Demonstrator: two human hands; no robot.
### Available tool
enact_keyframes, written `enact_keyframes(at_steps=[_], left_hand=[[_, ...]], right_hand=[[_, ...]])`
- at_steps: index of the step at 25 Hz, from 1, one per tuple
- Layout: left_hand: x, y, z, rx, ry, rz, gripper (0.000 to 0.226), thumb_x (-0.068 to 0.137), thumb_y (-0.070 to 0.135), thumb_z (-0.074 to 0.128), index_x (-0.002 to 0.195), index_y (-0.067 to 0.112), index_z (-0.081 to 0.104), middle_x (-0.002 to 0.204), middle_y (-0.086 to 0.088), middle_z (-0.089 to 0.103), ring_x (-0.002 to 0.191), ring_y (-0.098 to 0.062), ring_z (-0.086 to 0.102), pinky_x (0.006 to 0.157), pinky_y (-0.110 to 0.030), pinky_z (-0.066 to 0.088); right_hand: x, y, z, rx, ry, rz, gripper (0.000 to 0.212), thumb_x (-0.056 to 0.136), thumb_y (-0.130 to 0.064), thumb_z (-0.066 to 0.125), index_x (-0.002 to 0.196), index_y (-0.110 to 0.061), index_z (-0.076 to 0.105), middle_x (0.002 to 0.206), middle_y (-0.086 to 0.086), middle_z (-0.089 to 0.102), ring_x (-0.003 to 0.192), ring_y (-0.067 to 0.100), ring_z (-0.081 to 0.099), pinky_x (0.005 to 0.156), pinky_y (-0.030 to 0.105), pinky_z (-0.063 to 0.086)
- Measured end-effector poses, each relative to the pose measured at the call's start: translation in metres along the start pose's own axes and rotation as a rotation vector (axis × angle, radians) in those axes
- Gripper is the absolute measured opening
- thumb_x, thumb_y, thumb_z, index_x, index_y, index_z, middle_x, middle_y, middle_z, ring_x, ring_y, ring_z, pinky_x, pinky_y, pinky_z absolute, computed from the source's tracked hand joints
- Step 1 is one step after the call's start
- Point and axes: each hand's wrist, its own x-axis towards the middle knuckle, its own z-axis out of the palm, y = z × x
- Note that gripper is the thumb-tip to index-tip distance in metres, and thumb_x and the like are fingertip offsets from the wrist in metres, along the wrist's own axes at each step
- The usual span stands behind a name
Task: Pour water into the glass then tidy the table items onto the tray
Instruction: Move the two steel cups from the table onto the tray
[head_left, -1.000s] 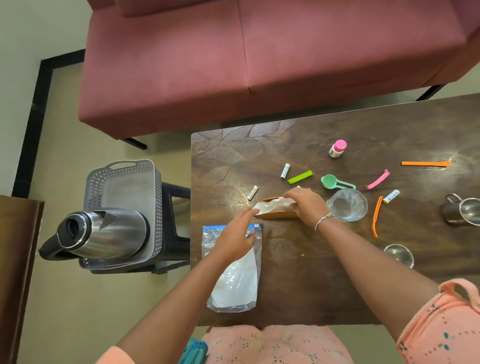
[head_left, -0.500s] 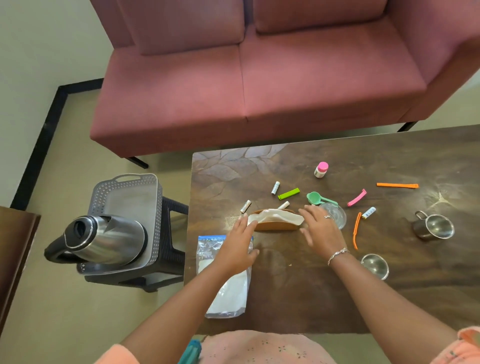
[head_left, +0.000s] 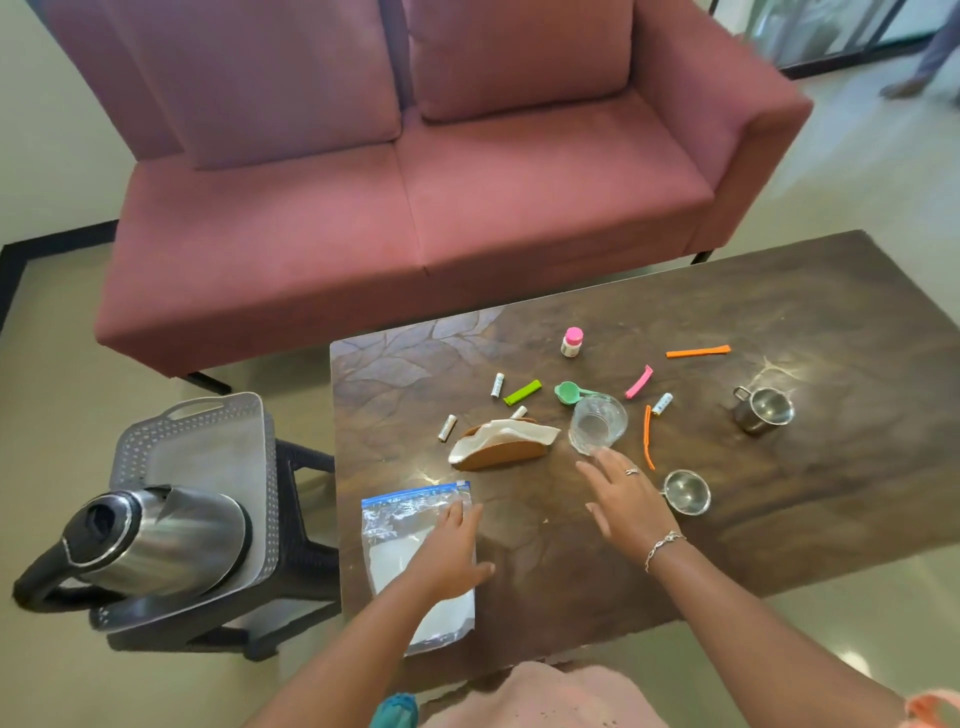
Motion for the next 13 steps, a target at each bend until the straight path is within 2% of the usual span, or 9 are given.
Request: enact_keyframes(at_steps=[6, 13], left_hand=[[-0.015, -0.008, 0.016, 0.038, -0.152, -0.006, 0.060, 0.089, 0.033, 0.056, 0.141, 0.014, 0.032, 0.147, -0.010, 0.036, 0.132, -0.025, 0.037, 0.107, -0.034, 0.034], [-0.014, 0.004, 0.020, 0.065, -0.173, -0.034, 0.049, 0.090, 0.032, 0.054, 0.132, 0.010, 0.043, 0.138, -0.010, 0.047, 0.123, -0.025, 0.047, 0.099, -0.031, 0.039]], right_hand=[[-0.044, -0.001, 0.006, -0.025, 0.035, 0.072, 0.061, 0.040, -0.018, 0.090, 0.096, -0.012, 0.067, 0.102, 0.010, 0.068, 0.093, 0.028, 0.067, 0.078, 0.037, 0.056], [-0.062, 0.022, 0.005, 0.003, 0.041, 0.193, 0.056, 0.042, -0.014, 0.090, 0.093, -0.009, 0.068, 0.097, 0.010, 0.068, 0.084, 0.028, 0.068, 0.068, 0.036, 0.057]])
